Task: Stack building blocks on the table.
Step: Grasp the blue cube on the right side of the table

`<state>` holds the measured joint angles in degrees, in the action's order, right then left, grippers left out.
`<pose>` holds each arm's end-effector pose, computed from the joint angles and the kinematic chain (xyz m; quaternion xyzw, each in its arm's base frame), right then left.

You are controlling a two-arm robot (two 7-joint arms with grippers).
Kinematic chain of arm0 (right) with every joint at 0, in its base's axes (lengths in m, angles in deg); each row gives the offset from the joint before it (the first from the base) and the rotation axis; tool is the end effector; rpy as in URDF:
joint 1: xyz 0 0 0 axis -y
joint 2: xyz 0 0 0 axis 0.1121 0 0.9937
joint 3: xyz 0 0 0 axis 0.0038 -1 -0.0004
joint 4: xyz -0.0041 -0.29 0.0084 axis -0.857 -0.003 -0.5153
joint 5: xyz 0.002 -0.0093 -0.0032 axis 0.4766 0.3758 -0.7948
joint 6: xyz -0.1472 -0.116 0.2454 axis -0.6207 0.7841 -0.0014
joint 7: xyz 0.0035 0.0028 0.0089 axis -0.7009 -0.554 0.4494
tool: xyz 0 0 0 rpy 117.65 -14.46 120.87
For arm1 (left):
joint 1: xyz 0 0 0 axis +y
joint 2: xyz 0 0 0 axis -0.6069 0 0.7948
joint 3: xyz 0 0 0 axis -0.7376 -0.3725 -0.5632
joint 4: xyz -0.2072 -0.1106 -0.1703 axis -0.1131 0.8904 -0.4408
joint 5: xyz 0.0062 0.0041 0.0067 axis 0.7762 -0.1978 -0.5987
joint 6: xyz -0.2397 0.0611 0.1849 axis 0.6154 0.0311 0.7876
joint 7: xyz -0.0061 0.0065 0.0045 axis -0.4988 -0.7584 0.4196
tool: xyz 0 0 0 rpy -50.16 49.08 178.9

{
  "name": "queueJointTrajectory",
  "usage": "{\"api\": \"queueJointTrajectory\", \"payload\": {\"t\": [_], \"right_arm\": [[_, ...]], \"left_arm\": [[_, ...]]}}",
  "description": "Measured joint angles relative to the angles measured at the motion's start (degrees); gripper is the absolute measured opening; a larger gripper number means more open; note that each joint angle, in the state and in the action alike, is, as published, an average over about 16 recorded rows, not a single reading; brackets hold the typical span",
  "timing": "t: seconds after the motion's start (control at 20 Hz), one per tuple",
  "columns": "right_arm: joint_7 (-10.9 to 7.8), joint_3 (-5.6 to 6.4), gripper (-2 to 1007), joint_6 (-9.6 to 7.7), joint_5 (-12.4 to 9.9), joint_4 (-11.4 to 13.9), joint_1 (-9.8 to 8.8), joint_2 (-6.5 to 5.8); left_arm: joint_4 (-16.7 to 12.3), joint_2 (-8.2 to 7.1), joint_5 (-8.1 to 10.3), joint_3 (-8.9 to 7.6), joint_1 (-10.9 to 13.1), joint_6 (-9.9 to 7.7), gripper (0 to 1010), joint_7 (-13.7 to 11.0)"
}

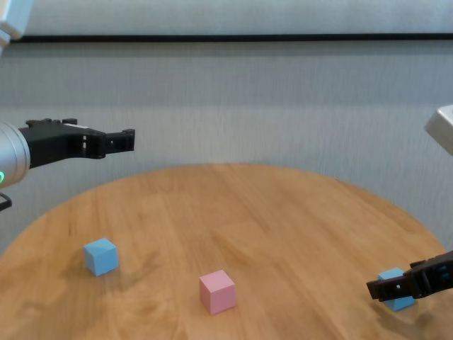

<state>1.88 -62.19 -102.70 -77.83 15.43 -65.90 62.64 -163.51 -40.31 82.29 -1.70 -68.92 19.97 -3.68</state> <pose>0.3897 -0.0341 -0.2605 -0.3069 0.1553 -0.4770 0.8088 0.3996 0.0296 -0.2478 0.0672 -0.0116 0.5846 0.8085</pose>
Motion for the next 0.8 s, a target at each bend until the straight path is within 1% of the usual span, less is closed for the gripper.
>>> {"api": "queueJointTrajectory", "payload": {"t": [0.2,0.55,0.8], "right_arm": [[-0.01,-0.02,771,0.04,0.0,0.0,-0.03,-0.03],[-0.02,-0.05,547,0.08,-0.1,0.1,-0.05,-0.07],[-0.09,-0.09,431,0.22,0.0,0.1,-0.07,-0.09]], "left_arm": [[0.0,0.0,0.0,0.0,0.0,0.0,999,0.0],[0.0,0.0,0.0,0.0,0.0,0.0,999,0.0],[0.0,0.0,0.0,0.0,0.0,0.0,999,0.0]]}}
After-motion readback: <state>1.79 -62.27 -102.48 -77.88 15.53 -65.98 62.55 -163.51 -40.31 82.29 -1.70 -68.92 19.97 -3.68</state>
